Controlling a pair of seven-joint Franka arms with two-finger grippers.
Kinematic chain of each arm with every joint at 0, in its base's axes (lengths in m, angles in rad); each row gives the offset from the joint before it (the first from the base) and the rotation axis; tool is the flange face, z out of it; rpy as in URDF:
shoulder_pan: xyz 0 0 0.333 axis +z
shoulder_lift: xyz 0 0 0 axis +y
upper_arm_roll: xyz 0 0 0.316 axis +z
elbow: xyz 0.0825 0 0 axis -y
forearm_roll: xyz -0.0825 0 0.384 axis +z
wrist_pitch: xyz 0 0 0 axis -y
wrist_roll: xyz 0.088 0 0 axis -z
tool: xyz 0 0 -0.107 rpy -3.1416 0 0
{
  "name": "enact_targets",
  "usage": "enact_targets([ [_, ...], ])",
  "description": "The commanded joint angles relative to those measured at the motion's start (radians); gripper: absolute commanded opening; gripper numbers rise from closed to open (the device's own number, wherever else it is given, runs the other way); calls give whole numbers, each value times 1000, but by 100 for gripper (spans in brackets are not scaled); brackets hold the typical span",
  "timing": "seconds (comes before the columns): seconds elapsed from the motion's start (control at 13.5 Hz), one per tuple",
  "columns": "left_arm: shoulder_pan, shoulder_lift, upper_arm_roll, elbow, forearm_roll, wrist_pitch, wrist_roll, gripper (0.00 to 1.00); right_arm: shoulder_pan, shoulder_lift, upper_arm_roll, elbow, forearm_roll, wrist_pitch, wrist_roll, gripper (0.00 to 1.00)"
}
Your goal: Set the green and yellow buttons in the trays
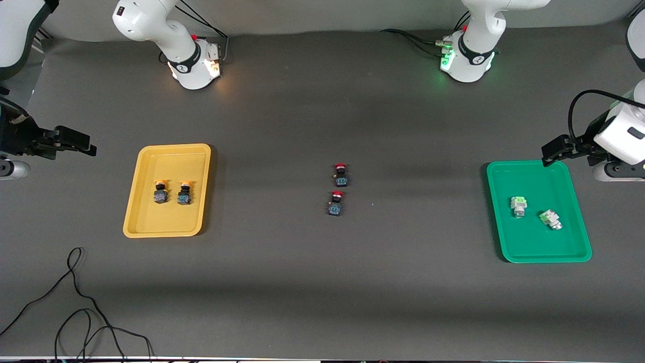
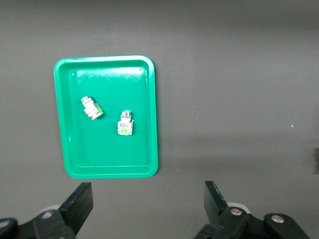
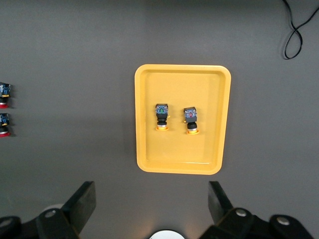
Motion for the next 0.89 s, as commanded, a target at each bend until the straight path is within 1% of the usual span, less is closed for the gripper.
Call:
enact_targets([
  [0.0,-15,-4,6,17,8,-29,-9,99,14,3,-6,14,-4,-8,24,100],
  [0.22,-15,-4,5,17,12,-29,-9,99,12,4,-9,14,-4,-8,26,100],
  [0.44,-15,-4,5,17,13,-27,-7,99,11,3,-4,26,-4,-7,76,100],
  [0.52,-15,-4,5,17,14,-27,-7,99,-5,1,19,30,-4,-7,107,100],
  [0.59,-15,-4,5,17,14,-25,-6,99,-47,-10,75,53,-11,-10,128,100],
  [0.74,-15,-4,5,17,14,-27,-6,99,-178,-11,195,107,-16,-33,133,100],
  [0.81,-15,-4,5,17,14,-27,-6,99,-230,-11,241,142,-16,-53,133,100],
])
